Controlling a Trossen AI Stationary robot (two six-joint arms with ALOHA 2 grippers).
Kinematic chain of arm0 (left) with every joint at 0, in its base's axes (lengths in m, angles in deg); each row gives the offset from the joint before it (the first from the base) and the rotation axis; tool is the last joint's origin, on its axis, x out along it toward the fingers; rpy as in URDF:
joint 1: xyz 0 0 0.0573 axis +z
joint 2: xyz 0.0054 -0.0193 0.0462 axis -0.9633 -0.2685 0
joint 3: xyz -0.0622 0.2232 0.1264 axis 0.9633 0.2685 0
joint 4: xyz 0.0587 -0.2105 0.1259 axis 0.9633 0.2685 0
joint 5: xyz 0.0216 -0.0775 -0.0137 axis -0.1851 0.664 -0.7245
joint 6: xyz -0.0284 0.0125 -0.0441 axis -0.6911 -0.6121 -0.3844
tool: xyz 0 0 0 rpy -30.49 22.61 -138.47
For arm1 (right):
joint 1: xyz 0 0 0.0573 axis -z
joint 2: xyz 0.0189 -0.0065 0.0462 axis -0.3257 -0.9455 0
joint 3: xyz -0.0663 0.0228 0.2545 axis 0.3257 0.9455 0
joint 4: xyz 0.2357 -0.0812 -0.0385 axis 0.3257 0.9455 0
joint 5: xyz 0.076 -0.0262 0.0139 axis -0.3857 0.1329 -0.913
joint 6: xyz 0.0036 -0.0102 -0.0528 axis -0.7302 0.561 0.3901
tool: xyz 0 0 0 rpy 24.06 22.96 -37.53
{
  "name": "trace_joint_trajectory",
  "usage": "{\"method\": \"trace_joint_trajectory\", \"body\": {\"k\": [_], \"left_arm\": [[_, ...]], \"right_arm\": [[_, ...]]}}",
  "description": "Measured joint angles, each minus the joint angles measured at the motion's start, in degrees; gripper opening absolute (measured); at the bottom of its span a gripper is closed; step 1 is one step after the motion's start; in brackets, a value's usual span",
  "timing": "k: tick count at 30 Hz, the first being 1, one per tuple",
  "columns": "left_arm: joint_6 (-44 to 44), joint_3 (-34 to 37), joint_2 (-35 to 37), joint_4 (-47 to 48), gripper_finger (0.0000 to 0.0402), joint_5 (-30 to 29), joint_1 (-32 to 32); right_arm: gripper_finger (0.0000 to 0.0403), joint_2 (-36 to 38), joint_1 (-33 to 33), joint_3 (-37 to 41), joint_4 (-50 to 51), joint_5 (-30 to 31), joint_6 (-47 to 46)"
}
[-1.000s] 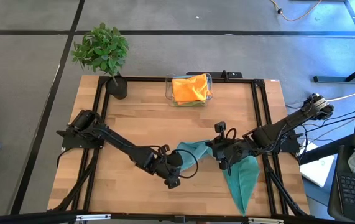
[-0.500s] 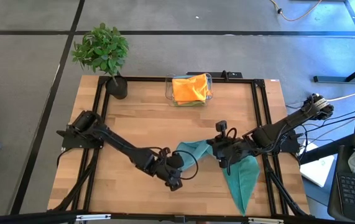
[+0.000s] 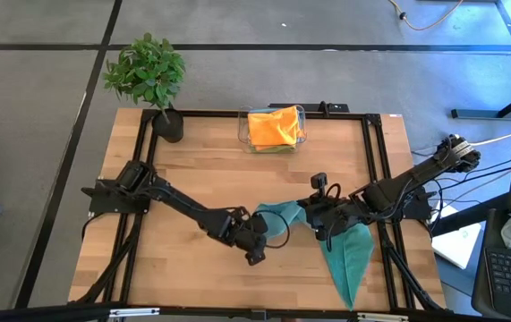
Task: Fold microfiber towels
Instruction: Fold the top blue microfiber towel
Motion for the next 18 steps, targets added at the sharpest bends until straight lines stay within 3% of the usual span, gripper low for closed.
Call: {"method": "trace_joint_trajectory", "body": {"k": [6, 13, 18], "left_arm": [[-0.2, 0.0, 0.4, 4.2, 0.0115, -0.7, 1.2], [-0.7, 0.0, 2.4, 9.0, 0.0018, -4.3, 0.1], [-1.8, 0.0, 4.9, 9.8, 0.0003, -6.9, -1.1]], "right_arm": [[0.0010, 0.0, 0.0, 0.0, 0.5, 0.0, 0.0], [0.0010, 0.7, 0.0, 0.0, 0.6, 0.0, -0.1], [0.0010, 0.8, 0.0, 0.0, -0.3, -2.2, 0.1]]}}
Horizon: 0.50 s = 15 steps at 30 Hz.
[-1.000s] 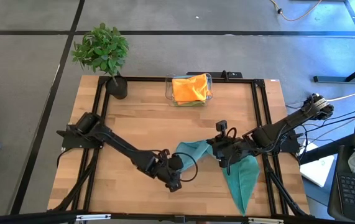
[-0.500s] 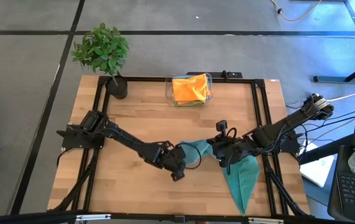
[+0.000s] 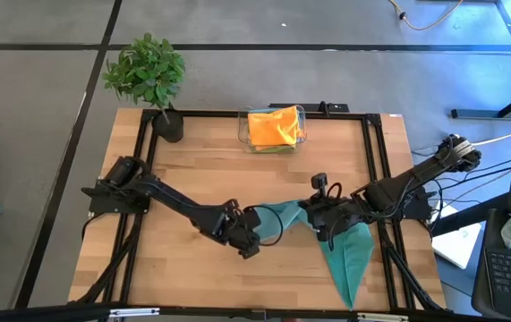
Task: Fold microfiber towels
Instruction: Fold the top blue microfiber towel
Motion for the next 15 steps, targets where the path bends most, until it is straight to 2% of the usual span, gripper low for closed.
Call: {"method": "trace_joint_trajectory", "body": {"k": [8, 12, 15], "left_arm": [[-1.8, -0.7, 5.7, 1.6, 0.0000, -1.9, -3.9], [3.8, -4.3, 7.7, 1.4, 0.0000, -7.2, -7.0], [8.8, -8.6, 8.1, 2.0, 0.0000, -7.7, -9.2]], "right_arm": [[0.0010, 0.2, -1.2, -0.3, -3.7, -6.2, 4.4], [0.0010, 0.4, -2.8, -2.8, -5.6, -17.2, 11.7], [0.0010, 0.4, -3.8, -5.8, -6.5, -21.3, 13.7]]}}
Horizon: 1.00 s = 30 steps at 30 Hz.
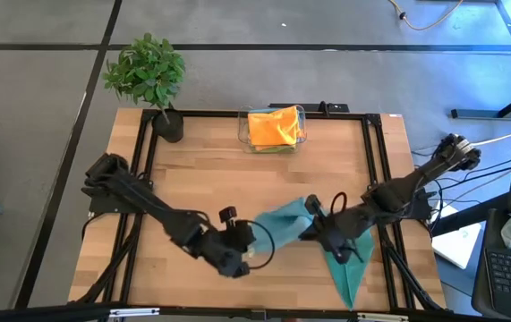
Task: Fold microfiber towels
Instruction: Fold the top blue microfiber towel
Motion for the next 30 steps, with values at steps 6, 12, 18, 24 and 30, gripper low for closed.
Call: {"method": "trace_joint_trajectory", "body": {"k": [6, 12, 18, 24, 30], "left_arm": [[1.5, -10.6, 0.1, 5.2, 0.0000, -0.2, -4.9], [2.9, -19.7, 0.1, 12.1, 0.0000, -5.0, -11.0], [0.2, -20.6, 0.2, 17.4, 0.0000, -12.7, -13.0], [0.2, -12.7, 0.1, 11.4, 0.0012, -10.2, -9.9], [0.4, -2.5, 0.0, 4.6, 0.0075, -3.2, -3.8]], "right_arm": [[0.0010, 0.0, -2.3, -7.0, -0.1, -0.8, 0.2], [0.0010, 0.0, -4.8, -13.6, 0.4, -2.7, 1.3], [0.0010, 0.0, -4.3, -18.1, 0.4, 4.2, 1.5], [0.0010, 0.0, -1.3, -18.0, 1.1, 5.0, 1.4], [0.0010, 0.0, 0.7, -17.7, 5.0, 1.9, 1.1]]}}
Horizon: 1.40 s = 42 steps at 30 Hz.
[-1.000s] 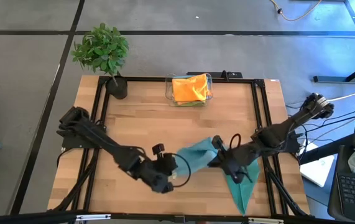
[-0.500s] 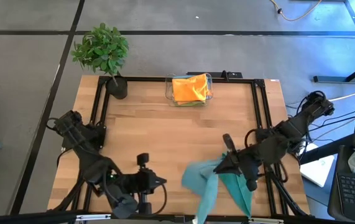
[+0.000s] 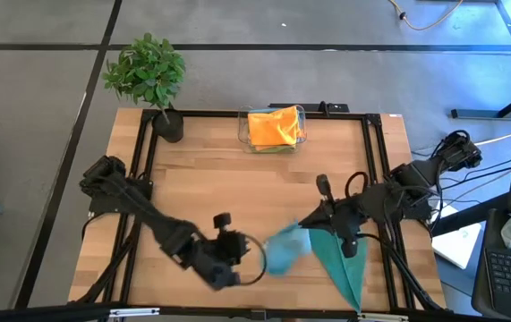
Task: Fold microfiber towels
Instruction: Fold the top blue microfiber towel
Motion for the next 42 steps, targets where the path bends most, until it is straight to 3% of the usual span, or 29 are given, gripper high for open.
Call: {"method": "trace_joint_trajectory", "body": {"k": [5, 8, 14, 17, 28, 32, 38, 42], "left_arm": [[7.3, 2.3, 0.0, -7.6, 0.0122, 0.2, 4.1], [11.2, 2.7, 0.0, -13.8, 0.0144, 5.8, 7.0], [11.7, 5.5, 0.0, -16.1, 0.0168, 14.2, 11.3], [12.2, 7.5, 0.0, -22.9, 0.0172, 19.2, 12.1], [19.3, 16.7, 0.1, -49.8, 0.0173, 18.1, 12.4], [19.4, 17.9, -1.0, -50.3, 0.0173, 17.0, 13.4], [19.6, 17.6, -4.5, -56.6, 0.0173, 19.2, 13.7], [18.9, 17.7, -6.1, -55.5, 0.0173, 20.5, 13.5]], "right_arm": [[0.0010, 0.0, 0.6, 0.0, 2.4, -7.7, 0.0], [0.0010, 0.0, 0.6, 0.0, 3.1, -7.2, 0.1], [0.0010, 0.0, 0.6, 0.0, 5.0, -7.1, -0.6], [0.0010, 0.0, 0.6, 0.0, 6.2, -7.0, -1.1], [0.0010, 0.0, 0.6, 0.1, 6.6, -6.9, -0.5], [0.0010, 0.0, 0.6, 0.1, 6.7, -6.1, -0.4], [0.0010, 0.0, 0.6, 0.1, 7.0, -2.9, -0.4], [0.0010, 0.0, 0.6, 0.1, 7.3, -2.4, -0.4]]}}
